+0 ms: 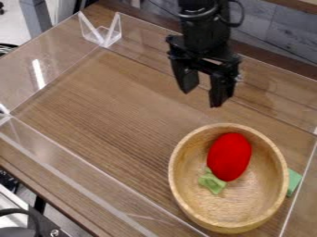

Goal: Put the green stick in the brown bowl

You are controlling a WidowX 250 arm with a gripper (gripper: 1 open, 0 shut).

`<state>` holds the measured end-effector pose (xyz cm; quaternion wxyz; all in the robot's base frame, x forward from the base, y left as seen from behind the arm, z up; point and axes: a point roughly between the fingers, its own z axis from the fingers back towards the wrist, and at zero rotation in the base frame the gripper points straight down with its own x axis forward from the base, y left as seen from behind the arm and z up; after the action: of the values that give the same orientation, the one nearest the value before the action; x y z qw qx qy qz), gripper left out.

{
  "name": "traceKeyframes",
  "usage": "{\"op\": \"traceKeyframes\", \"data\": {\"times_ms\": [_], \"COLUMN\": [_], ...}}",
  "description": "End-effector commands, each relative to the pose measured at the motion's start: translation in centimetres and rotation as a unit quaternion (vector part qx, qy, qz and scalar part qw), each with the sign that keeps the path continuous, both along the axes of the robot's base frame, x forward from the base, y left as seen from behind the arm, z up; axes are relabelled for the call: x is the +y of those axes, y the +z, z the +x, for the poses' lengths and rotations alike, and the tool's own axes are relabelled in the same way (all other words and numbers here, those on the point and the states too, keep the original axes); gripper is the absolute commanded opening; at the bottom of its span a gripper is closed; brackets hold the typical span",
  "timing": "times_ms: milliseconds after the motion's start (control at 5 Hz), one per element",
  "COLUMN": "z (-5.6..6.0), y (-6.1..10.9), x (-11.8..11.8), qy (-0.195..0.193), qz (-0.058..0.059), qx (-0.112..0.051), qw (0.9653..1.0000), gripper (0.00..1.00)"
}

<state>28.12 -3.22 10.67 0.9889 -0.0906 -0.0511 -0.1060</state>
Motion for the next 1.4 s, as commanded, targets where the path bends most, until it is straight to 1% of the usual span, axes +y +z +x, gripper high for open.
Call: {"op": "traceKeyframes", "data": {"times_ms": [0,200,600,800,1000,1200], "z": [0.9,1.4,0.5,0.5,0.6,1.2], "y": [0.8,0.8,1.2,0.8,0.6,1.3], "x": [-0.1,-0.4,-0.8,-0.5,-0.2,-1.4], "qy": [-0.007,-0.007,-0.011,-0.017,-0.015,-0.018], "qz": [-0.004,-0.004,-0.003,-0.004,-0.004,-0.002], "qx": [-0.019,-0.02,-0.02,-0.022,-0.024,-0.025], "qw": [0.9998,0.9998,0.9997,0.9996,0.9996,0.9995], "gripper": [1.0,1.0,1.0,1.0,1.0,1.0]}}
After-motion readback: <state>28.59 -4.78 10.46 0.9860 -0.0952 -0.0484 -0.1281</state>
